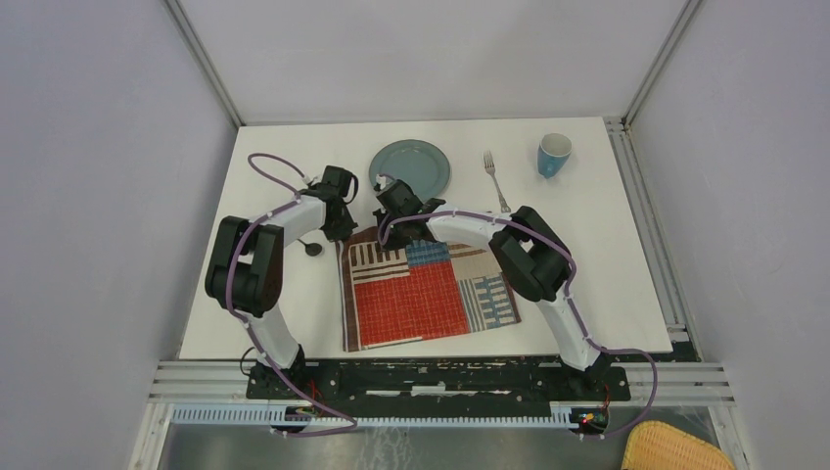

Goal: Set the dinner table for one person
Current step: Adjust the napkin at the center of the board.

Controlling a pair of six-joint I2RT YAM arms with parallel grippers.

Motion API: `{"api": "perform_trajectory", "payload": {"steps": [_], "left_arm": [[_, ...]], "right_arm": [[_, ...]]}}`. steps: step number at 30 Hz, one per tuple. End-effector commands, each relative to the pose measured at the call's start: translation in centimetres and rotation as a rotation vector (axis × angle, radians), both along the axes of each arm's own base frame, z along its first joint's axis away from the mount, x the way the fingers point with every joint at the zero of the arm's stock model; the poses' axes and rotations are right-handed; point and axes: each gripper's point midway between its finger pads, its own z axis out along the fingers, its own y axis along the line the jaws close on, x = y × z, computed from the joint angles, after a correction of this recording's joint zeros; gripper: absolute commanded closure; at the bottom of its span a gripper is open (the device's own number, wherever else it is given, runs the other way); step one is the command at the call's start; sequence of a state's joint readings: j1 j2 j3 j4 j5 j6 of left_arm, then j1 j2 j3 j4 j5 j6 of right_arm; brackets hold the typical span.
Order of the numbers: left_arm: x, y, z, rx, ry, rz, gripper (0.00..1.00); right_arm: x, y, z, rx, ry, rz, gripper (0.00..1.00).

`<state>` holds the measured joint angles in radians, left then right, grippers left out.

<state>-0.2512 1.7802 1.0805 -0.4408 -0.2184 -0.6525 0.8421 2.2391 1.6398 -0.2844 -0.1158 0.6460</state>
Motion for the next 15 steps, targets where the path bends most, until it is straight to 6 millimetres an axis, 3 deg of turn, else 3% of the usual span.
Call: {"api": "perform_trajectory", "payload": {"steps": [1,9,11,15], "left_arm": [[0.4,2.0,2.4,0.128,-0.018,-0.012,0.98],[3.8,4.8,12.1,0.282,-0.228,0.042,0.90],[3.6,5.0,12.7,0.291,-0.226,0.044,0.90],[2.7,4.4,11.5,0.247,-0.196,0.038,0.90]], "right_arm": [[1.6,-1.1,1.7,-0.047,-0.099,-0.003,1.00],[1.9,-1.1,4.2,-0.025,-0.134,-0.007,1.00],[1.9,-1.0,5.0,-0.009,-0.140,-0.009,1.00],[2.2,-0.6,6.5,0.013,-0.163,-0.004,0.97]]}}
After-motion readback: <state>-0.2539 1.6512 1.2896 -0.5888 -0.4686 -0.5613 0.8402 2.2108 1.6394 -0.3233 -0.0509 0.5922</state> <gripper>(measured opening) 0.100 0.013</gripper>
